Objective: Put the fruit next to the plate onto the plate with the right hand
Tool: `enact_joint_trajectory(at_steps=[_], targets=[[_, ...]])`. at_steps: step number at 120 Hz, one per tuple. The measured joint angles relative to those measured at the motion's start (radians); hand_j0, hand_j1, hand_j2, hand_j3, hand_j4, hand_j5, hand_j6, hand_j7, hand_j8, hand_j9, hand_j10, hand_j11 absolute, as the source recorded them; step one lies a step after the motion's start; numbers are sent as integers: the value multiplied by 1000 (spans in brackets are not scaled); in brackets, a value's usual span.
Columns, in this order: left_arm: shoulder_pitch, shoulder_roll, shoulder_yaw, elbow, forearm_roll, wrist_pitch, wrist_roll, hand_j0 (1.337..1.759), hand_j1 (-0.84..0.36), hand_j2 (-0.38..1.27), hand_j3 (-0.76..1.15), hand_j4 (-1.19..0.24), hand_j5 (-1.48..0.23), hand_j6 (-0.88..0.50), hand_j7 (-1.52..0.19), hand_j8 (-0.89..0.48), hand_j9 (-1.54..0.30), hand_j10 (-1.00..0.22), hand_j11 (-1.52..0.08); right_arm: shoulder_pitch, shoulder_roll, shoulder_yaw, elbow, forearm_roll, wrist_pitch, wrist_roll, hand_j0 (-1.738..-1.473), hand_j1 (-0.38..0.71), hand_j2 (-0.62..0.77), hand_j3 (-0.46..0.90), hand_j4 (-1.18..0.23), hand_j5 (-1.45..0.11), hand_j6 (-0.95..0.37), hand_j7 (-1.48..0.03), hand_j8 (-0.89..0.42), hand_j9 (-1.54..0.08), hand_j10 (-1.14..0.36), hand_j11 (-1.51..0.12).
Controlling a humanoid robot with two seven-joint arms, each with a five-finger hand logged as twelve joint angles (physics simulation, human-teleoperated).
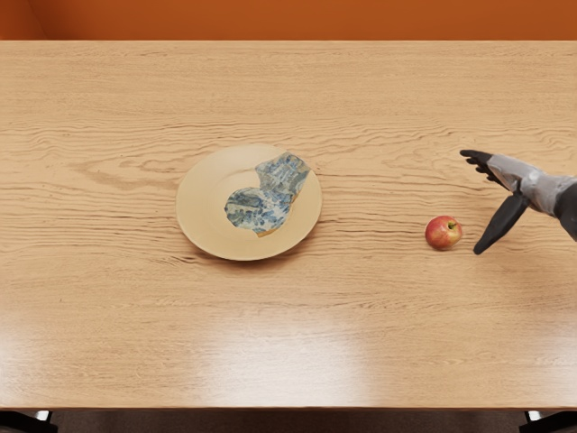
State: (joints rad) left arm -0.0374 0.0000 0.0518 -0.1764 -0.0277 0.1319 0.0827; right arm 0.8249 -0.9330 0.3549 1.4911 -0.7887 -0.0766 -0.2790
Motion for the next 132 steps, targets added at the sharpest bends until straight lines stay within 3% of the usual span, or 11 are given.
enact_joint_trajectory(at_steps=[22, 51, 76, 113, 132], targets=[[0, 0, 0, 0, 0, 0, 0, 1658, 341, 2, 0, -7, -9, -7, -9, -7, -9, -7, -9, -57, 39, 2, 2, -2, -95, 2, -1658, -341, 1, 0, -12, -10, -14, -9, -12, -10, -11, -9], [1, 0, 0, 0, 0, 0, 0, 1658, 341, 2, 0, -7, -9, -7, -9, -7, -9, -7, -9, -73, 56, -1, 0, -4, -124, 3, -1658, -149, -31, 0, -173, -220, -175, -219, -174, -220, -172, -220], [0, 0, 0, 0, 0, 0, 0, 1658, 341, 2, 0, -7, -9, -7, -9, -7, -9, -7, -9, -94, 107, -6, -3, -13, -199, 3, -1658, -86, -41, 0, -226, -289, -227, -288, -226, -289, -225, -288], [0, 0, 0, 0, 0, 0, 0, 1658, 341, 2, 0, -7, -9, -7, -9, -7, -9, -7, -9, -120, 124, -13, 0, -17, -250, 36, -1658, -90, -40, 0, -221, -284, -223, -284, -222, -284, -221, -284], [1, 0, 0, 0, 0, 0, 0, 1658, 341, 2, 0, -7, -9, -7, -9, -7, -9, -7, -9, -123, 112, -16, 12, -18, -199, 53, -1658, 13, -57, 0, -307, -396, -309, -395, -308, -396, -307, -396]])
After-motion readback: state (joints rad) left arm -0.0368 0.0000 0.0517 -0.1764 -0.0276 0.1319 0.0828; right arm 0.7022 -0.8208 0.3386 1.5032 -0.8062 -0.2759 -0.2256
